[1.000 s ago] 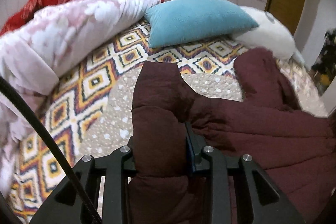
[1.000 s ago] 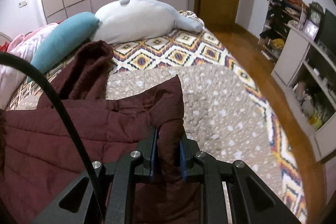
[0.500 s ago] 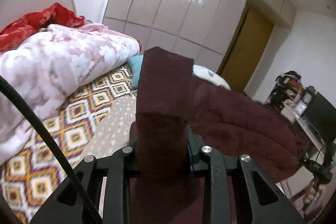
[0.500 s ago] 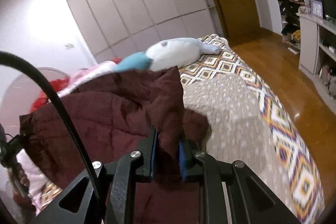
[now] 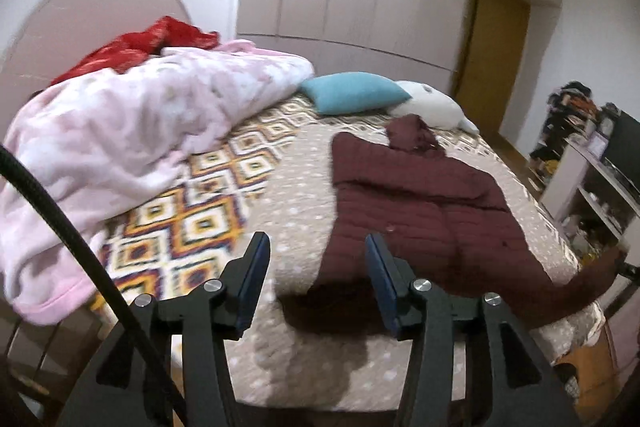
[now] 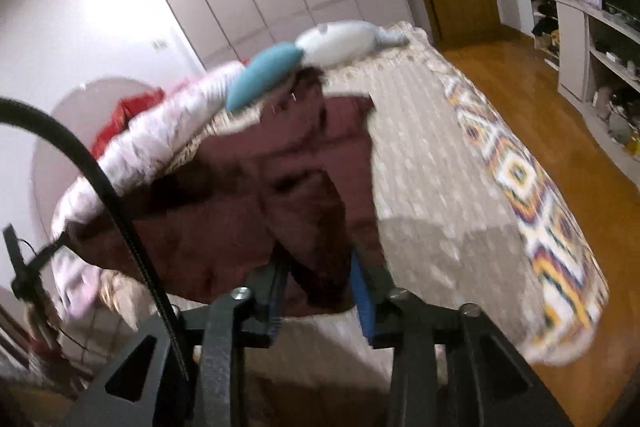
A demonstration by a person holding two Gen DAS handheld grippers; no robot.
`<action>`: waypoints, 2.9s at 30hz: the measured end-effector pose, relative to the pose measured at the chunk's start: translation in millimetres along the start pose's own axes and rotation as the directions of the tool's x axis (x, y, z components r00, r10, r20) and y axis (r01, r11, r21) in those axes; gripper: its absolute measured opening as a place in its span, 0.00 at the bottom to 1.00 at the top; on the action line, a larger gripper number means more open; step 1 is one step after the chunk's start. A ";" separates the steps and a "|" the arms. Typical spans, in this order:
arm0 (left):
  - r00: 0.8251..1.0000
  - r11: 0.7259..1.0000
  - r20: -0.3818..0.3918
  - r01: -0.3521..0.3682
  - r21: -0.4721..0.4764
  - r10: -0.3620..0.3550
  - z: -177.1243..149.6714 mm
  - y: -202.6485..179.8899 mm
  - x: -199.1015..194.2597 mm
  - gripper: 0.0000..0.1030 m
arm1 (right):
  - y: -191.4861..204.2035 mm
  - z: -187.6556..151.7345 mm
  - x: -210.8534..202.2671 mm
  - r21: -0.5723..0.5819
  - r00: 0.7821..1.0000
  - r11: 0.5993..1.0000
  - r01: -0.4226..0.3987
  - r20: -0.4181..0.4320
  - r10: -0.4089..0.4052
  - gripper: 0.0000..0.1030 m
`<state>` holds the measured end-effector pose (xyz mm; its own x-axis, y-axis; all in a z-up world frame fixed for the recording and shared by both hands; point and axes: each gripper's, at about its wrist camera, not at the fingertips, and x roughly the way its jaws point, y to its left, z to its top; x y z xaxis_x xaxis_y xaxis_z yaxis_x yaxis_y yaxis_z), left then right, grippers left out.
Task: Fold large clothes
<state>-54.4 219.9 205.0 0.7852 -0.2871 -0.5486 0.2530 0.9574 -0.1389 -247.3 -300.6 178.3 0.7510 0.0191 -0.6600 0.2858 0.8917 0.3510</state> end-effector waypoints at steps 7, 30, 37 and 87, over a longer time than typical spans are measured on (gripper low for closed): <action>0.997 0.998 0.062 -0.053 -0.034 0.055 31.9 25.5 -37.0 0.47 | -7.6 35.1 -74.4 0.013 0.983 0.996 0.088 0.159 -0.089 0.43; 0.992 0.983 -0.111 0.083 0.166 -0.065 119.5 -155.5 227.8 0.79 | 190.6 457.0 -24.2 -0.071 0.826 0.895 0.440 0.423 -0.372 0.65; 0.959 0.995 -0.285 0.031 0.094 -0.003 48.5 -140.3 359.4 0.79 | 189.1 488.0 200.8 -0.089 0.867 0.878 0.470 0.234 -0.440 0.65; 0.954 0.989 -0.265 0.133 -0.057 -0.144 3.5 -101.4 404.7 0.91 | 185.3 156.0 357.9 -0.195 0.932 0.981 -0.008 -0.356 -0.063 0.06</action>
<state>239.7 6.5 -0.1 0.5628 -0.4033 -0.7215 0.3225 0.9109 -0.2576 167.4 -199.1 110.8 0.4700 0.1223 -0.8742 0.1581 0.9627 0.2196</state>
